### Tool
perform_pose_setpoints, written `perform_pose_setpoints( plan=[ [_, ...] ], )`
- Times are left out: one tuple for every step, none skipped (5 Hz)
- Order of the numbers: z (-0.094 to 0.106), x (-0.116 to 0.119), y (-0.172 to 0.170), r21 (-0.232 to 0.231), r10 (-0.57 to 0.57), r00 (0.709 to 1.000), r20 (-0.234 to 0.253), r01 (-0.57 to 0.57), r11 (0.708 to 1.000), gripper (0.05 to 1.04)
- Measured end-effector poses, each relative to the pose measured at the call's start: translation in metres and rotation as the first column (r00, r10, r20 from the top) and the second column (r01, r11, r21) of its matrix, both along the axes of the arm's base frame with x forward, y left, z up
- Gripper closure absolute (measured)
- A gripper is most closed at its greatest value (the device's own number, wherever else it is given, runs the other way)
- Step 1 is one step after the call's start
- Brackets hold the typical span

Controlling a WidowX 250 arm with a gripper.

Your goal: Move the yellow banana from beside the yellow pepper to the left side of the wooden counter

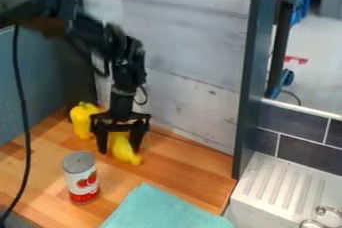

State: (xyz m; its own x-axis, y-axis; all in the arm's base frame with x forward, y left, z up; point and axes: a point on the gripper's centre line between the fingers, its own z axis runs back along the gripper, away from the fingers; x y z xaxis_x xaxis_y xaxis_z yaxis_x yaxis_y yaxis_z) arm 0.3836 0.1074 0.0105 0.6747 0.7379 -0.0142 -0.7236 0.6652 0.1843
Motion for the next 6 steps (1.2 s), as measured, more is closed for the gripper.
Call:
perform_pose_setpoints(
  plan=[
    [-0.002,-0.001,0.0,0.005,0.03,0.999,0.027,-0.03,1.0,0.415],
    [-0.003,-0.001,-0.001,0.0,0.034,0.999,0.036,-0.034,0.999,0.496],
    [0.0,-0.002,-0.005,-0.024,0.015,0.999,0.048,-0.014,1.0,0.496],
    [0.021,0.006,-0.01,-0.049,0.024,0.991,0.131,-0.018,0.999,0.496],
    [0.052,0.011,-0.012,-0.059,0.038,0.975,0.219,-0.025,0.998,0.496],
    [0.072,-0.007,-0.006,-0.081,0.081,0.966,0.244,-0.063,0.995,0.496]
  ],
)
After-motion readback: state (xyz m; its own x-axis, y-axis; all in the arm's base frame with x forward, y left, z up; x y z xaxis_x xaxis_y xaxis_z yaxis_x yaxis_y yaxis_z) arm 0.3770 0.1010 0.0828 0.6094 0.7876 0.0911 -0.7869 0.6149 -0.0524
